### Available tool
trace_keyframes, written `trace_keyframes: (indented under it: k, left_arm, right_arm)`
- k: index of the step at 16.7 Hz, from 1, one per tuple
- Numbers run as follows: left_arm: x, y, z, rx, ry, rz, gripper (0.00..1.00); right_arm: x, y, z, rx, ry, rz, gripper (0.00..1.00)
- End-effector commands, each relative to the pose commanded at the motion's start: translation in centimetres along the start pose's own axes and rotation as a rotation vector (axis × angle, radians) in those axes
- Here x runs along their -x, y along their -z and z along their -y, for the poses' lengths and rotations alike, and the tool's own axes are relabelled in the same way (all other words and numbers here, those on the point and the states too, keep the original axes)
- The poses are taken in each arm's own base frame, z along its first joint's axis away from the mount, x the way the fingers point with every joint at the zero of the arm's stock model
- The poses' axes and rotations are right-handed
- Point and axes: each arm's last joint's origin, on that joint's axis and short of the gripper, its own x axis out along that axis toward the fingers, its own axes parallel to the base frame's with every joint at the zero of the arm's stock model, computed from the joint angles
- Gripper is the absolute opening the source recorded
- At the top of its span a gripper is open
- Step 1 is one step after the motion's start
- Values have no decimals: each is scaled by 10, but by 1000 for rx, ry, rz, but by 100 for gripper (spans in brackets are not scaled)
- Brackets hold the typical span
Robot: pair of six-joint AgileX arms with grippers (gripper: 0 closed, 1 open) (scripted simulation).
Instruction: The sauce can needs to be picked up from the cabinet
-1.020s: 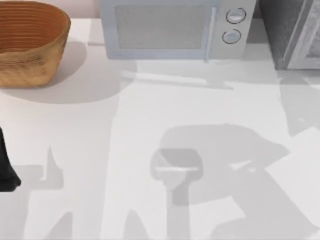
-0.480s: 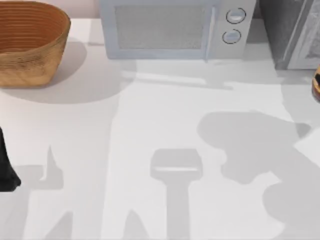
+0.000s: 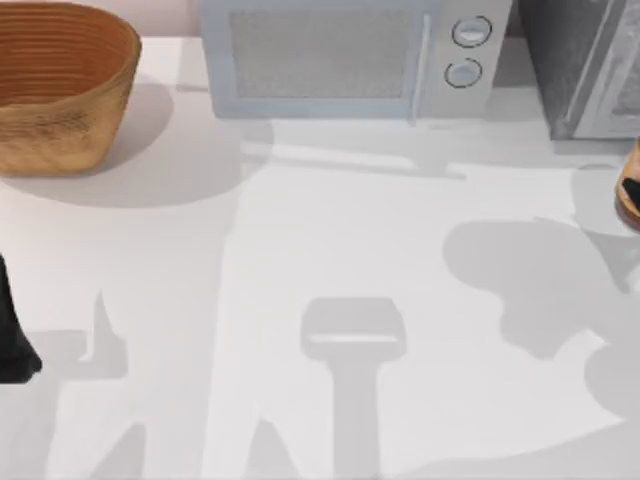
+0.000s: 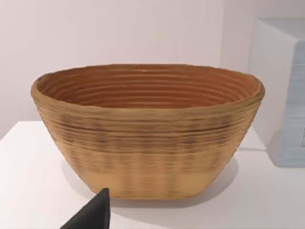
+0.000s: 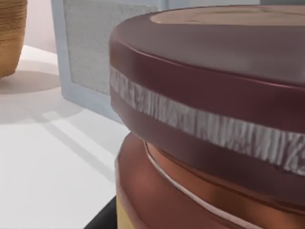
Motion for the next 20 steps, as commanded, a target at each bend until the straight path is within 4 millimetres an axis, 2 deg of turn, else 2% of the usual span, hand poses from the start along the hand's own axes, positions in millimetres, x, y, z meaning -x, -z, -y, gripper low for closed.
trace_keyframes:
  k: [5, 12, 16, 20]
  left_arm:
    - [0, 0, 0, 0, 0, 0, 100]
    - [0, 0, 0, 0, 0, 0, 100]
    - [0, 0, 0, 0, 0, 0, 100]
    - [0, 0, 0, 0, 0, 0, 100]
  right_arm:
    - [-2, 1, -2, -6, -5, -2, 0]
    - [-55, 25, 0, -1, -2, -1, 0]
    - [-59, 26, -1, 0, 0, 0, 0]
    - [-59, 26, -1, 0, 0, 0, 30]
